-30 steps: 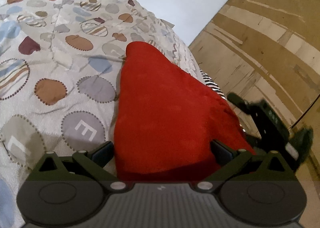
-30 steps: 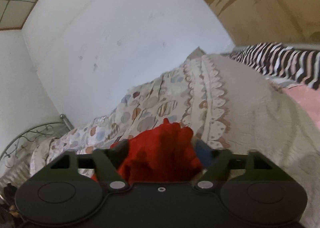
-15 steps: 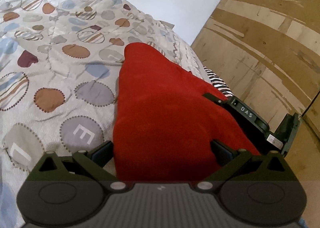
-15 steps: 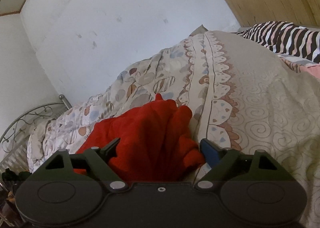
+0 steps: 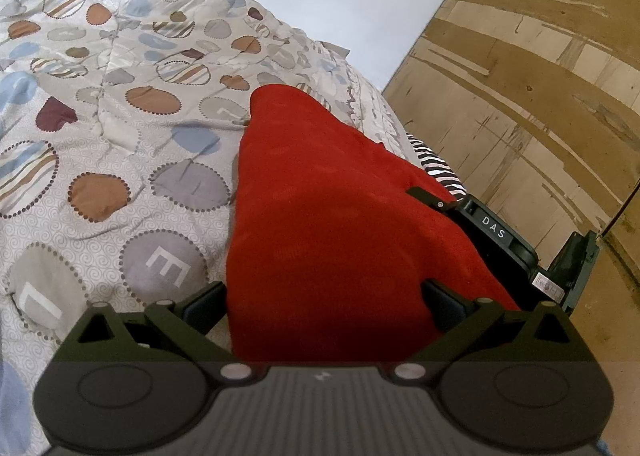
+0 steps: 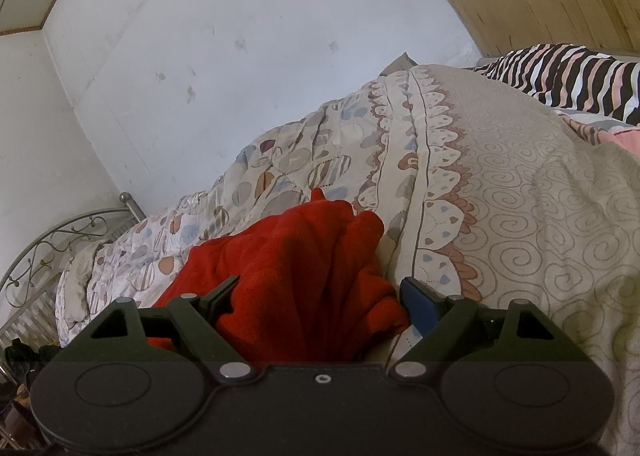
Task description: Fold small clothes
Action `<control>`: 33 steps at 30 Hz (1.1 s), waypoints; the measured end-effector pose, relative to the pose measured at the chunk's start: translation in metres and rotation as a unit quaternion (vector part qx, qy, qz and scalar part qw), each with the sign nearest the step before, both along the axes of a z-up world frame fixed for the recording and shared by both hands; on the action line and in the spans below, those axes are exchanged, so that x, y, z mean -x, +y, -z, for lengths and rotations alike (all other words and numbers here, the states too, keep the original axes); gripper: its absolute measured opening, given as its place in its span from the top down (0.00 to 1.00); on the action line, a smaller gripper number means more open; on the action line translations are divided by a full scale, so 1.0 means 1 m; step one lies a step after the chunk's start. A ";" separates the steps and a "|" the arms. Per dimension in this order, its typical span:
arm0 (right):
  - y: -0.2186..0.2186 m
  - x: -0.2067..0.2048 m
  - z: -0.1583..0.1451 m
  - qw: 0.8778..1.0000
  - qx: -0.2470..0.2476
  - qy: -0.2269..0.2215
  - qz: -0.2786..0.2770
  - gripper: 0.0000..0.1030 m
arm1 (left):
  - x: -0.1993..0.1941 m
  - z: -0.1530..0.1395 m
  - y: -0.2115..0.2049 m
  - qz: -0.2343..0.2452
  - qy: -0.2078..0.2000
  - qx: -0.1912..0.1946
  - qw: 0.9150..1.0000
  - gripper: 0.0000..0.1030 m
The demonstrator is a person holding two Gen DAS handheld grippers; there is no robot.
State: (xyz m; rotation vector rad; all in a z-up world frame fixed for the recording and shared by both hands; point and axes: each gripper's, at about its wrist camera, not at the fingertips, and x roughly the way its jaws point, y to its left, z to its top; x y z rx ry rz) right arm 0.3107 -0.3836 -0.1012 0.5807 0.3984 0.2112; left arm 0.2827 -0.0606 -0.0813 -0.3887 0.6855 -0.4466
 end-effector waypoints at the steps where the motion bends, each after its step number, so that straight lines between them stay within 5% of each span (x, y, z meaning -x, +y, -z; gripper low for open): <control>1: 0.000 0.000 0.000 1.000 0.000 0.000 0.000 0.18 | 0.000 0.000 0.001 0.000 0.001 0.003 1.000 0.00; 8: 0.000 0.001 0.000 1.000 0.000 -0.002 -0.001 0.18 | -0.004 -0.010 0.021 -0.010 -0.015 0.062 0.998 0.01; 12: 0.001 0.002 -0.002 1.000 0.004 -0.002 -0.003 0.18 | -0.020 -0.019 0.029 -0.021 -0.033 0.039 0.998 0.01; 15: 0.000 0.002 -0.002 1.000 0.004 -0.002 -0.004 0.19 | -0.049 -0.013 0.027 0.012 0.008 0.035 0.999 0.01; 24: 0.000 -0.001 -0.002 1.000 0.000 0.003 -0.006 0.25 | -0.085 0.025 0.027 0.080 0.095 0.128 0.984 0.00; 27: 0.000 -0.001 -0.004 1.000 -0.005 0.007 -0.012 0.36 | -0.089 0.022 0.023 0.090 0.095 0.120 0.984 0.02; 33: 0.007 0.001 -0.020 1.000 -0.005 0.003 -0.014 0.55 | -0.080 -0.009 0.008 0.090 0.052 0.048 0.993 0.29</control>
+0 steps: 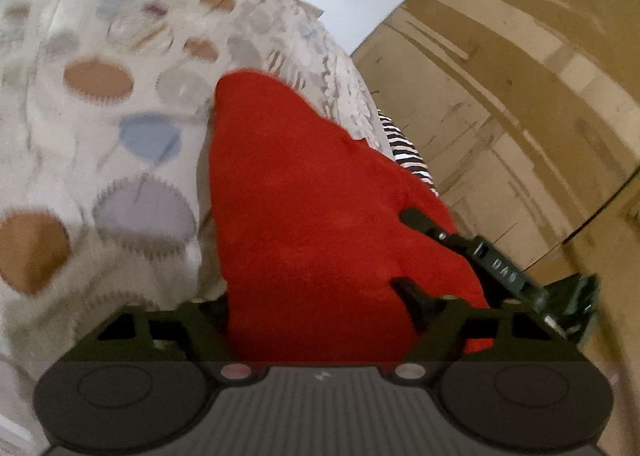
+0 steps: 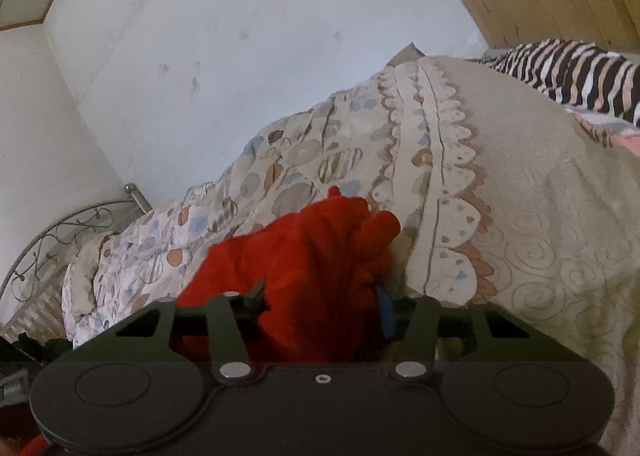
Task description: Fold small clothes
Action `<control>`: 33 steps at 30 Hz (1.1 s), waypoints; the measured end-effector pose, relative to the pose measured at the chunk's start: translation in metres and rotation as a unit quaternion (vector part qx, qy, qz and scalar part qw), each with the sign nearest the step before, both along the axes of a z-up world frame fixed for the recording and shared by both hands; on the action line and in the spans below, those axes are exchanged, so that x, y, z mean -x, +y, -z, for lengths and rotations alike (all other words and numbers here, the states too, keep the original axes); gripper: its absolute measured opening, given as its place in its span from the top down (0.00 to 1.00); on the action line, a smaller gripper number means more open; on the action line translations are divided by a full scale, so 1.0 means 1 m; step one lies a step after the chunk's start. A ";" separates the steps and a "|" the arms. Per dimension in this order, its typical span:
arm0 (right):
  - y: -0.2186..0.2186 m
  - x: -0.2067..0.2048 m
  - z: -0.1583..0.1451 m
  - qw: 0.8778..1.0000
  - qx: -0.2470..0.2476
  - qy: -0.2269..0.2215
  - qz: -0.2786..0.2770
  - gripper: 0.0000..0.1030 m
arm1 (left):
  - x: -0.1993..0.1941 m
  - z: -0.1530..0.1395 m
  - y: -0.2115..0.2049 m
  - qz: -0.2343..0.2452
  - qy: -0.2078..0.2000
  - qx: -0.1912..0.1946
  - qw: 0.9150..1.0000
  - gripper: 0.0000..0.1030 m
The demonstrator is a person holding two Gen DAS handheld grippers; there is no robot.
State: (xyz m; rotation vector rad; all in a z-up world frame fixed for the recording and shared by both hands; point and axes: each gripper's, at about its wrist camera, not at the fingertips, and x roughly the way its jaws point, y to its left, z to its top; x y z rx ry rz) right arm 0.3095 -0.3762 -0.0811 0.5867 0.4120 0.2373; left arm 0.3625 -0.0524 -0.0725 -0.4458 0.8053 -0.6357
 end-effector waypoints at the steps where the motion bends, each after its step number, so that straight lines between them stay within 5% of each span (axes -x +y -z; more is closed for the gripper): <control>1: 0.001 0.001 -0.003 1.000 -0.003 -0.006 0.000 0.56 | 0.003 -0.008 -0.001 0.004 -0.012 -0.011 1.000 0.34; 8: 0.033 -0.001 -0.044 0.998 0.004 -0.066 -0.023 0.60 | 0.014 -0.058 0.006 0.008 -0.101 -0.073 0.992 0.44; 14: 0.074 -0.047 -0.066 0.993 -0.022 -0.097 -0.063 0.60 | 0.009 -0.095 0.042 -0.042 -0.163 -0.142 0.975 0.44; 20: 0.133 -0.108 -0.060 0.991 -0.031 -0.073 -0.111 0.60 | -0.012 -0.089 0.089 -0.095 -0.134 -0.178 0.970 0.43; 24: 0.167 -0.140 -0.030 0.991 0.019 -0.010 -0.135 0.60 | -0.026 -0.045 0.110 -0.112 -0.082 -0.193 0.971 0.39; 28: 0.168 -0.140 -0.011 0.991 0.055 0.001 -0.126 0.57 | -0.018 -0.029 0.122 -0.142 -0.087 -0.168 0.972 0.28; 33: 0.163 -0.139 -0.009 0.991 0.044 0.013 -0.123 0.52 | -0.006 -0.039 0.103 -0.154 -0.113 -0.216 0.957 0.23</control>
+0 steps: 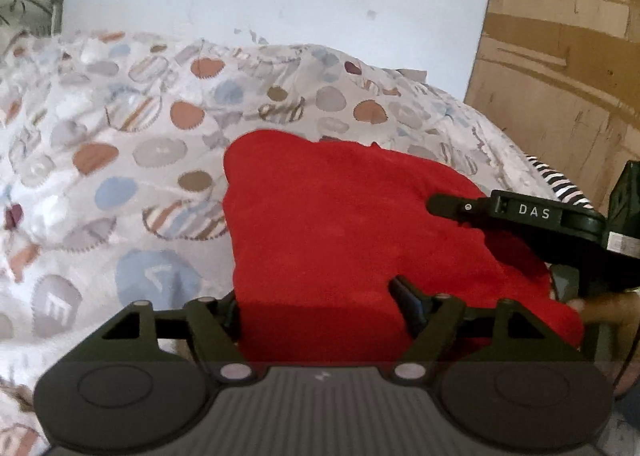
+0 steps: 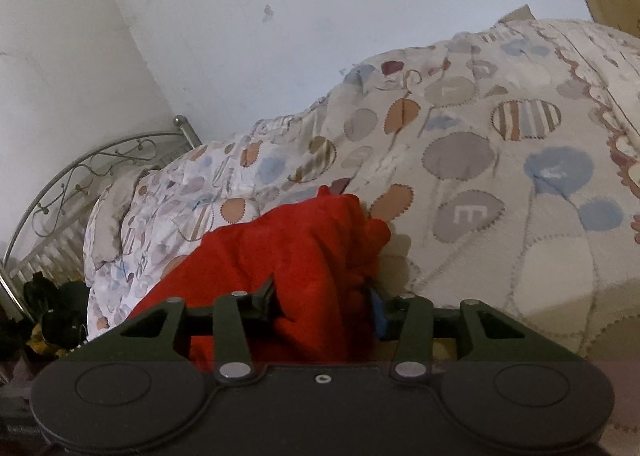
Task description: Fold small clothes
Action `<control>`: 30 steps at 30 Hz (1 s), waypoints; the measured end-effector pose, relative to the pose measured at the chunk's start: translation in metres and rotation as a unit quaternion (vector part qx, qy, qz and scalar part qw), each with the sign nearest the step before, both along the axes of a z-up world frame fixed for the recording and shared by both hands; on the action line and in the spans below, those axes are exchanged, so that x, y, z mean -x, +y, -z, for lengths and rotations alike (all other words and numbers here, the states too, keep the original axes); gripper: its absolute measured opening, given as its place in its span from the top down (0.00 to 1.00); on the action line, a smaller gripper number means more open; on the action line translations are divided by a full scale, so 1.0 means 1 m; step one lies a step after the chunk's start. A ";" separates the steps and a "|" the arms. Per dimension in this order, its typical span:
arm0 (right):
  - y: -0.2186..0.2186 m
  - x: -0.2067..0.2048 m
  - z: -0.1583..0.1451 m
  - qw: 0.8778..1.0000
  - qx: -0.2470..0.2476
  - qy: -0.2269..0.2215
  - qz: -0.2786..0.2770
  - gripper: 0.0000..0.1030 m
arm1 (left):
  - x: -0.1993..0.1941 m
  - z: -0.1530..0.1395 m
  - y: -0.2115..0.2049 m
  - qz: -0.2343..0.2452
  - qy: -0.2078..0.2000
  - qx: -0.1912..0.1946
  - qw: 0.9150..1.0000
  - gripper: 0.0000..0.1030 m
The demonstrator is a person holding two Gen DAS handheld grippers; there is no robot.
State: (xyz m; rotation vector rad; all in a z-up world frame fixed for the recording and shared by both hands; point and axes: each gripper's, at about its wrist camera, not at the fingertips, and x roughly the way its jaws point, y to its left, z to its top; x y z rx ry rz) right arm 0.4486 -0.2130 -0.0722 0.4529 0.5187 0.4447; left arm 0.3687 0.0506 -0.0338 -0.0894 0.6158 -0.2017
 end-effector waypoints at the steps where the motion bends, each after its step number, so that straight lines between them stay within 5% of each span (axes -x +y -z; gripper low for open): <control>1: 0.000 0.001 0.001 1.000 -0.001 0.001 0.001 0.51 | -0.001 -0.003 -0.002 -0.005 0.000 -0.001 1.000 0.21; 7: -0.001 0.007 -0.013 1.000 0.010 -0.007 0.016 0.41 | 0.008 -0.017 -0.002 -0.039 -0.006 -0.008 0.999 0.03; 20: -0.017 0.127 -0.093 0.989 0.075 -0.115 0.051 0.01 | 0.105 -0.077 -0.005 -0.051 -0.079 -0.009 0.996 0.00; 30: -0.017 0.239 -0.117 0.974 0.117 -0.182 0.067 0.00 | 0.194 -0.091 -0.001 -0.064 -0.122 -0.002 0.991 0.00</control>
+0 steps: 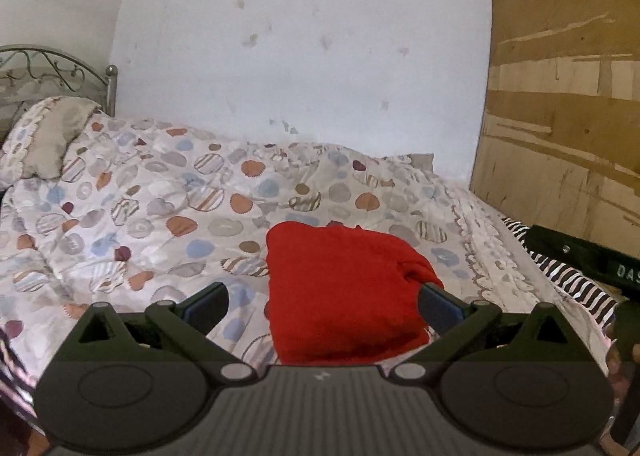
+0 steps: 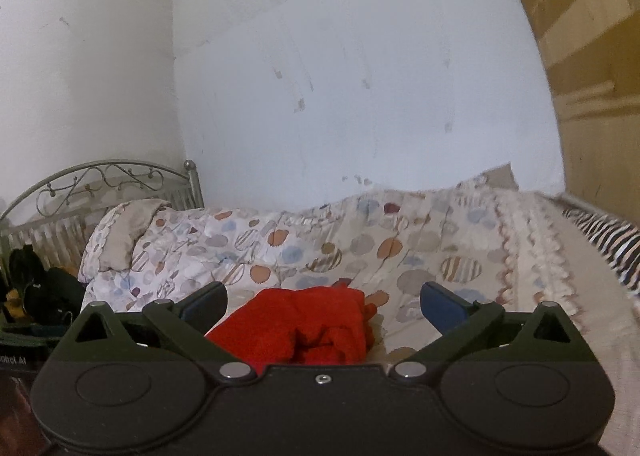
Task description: Fold small clothes
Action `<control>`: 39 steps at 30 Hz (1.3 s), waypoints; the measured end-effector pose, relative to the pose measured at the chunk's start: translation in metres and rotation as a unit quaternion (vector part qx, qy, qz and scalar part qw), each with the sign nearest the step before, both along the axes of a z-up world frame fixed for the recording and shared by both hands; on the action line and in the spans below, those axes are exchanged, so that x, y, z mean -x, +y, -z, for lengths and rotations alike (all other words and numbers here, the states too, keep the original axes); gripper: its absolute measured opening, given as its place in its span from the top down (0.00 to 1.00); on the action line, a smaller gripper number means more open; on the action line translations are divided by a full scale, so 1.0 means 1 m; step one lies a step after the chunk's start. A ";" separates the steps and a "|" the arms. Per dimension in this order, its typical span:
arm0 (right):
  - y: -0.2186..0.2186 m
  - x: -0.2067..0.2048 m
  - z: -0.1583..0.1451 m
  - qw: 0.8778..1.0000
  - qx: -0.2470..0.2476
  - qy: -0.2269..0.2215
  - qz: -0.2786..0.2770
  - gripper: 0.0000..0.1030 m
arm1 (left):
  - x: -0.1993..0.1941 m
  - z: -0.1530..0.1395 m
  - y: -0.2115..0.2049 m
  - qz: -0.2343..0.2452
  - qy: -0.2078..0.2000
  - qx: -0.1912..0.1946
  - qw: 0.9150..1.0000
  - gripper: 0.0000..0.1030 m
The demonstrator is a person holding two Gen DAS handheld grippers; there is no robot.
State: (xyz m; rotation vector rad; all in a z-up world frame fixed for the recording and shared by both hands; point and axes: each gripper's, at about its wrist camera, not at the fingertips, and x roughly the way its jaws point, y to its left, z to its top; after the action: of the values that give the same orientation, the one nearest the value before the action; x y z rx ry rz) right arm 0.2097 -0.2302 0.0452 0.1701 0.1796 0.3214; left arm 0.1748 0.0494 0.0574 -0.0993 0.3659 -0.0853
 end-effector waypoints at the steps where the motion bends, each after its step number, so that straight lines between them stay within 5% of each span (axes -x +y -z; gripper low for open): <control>1: 0.001 0.008 0.000 1.000 0.004 -0.003 0.000 0.00 | 0.007 0.000 0.001 -0.003 -0.003 0.001 1.000 0.00; 19: 0.019 0.136 0.040 0.998 0.067 -0.006 -0.011 0.00 | 0.110 0.047 0.012 -0.042 0.012 0.000 0.999 0.00; 39: 0.013 0.141 0.056 0.999 0.047 0.025 -0.002 0.00 | 0.116 0.060 0.014 -0.055 0.025 -0.016 0.998 0.00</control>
State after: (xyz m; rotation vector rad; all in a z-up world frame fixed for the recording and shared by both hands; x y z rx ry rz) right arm 0.0689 -0.2177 -0.0107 0.0848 0.2440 0.3118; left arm 0.0588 0.0630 -0.0029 -0.0903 0.4105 0.0312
